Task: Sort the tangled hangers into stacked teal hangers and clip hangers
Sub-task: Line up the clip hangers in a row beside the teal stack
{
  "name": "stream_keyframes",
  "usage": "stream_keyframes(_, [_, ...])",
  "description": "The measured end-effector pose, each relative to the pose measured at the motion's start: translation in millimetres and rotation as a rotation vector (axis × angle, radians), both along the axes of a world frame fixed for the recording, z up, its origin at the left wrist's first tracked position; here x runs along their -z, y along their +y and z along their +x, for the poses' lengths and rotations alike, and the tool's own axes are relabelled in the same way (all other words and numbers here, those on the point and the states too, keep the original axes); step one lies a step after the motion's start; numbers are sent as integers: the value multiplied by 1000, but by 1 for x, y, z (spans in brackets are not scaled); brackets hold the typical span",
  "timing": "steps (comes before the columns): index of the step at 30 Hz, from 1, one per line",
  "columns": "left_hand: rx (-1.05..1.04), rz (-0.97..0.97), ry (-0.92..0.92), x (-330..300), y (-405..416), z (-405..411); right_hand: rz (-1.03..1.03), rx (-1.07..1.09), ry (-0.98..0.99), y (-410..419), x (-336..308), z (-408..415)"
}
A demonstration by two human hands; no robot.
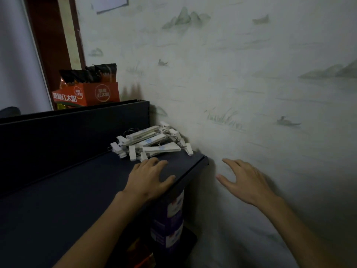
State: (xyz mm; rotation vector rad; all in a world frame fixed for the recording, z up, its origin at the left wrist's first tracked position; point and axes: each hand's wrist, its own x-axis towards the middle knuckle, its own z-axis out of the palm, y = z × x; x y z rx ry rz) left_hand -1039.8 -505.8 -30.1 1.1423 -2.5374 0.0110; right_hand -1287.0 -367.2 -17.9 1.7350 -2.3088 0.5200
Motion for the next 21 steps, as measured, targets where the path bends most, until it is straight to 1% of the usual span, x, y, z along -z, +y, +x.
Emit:
stream_keyframes(3, [-55, -58, 58, -2, -37, 8, 12, -85, -5, -42, 5, 2])
stream_keyframes(5, [-79, -90, 129, -5, -59, 14, 27, -150, 3, -68, 4, 1])
stream_keyframes(10, [-151, -168, 237, -20, -100, 13, 31, -305, -8, -133, -9, -7])
stream_keyframes(14, [-280, -162, 180, -29, -128, 6, 44, -440, 19, -182, -13, -12])
stream_keyframes(21, [-420, -61, 119, -36, -169, -5, 91, -686, -45, -238, -7, -8])
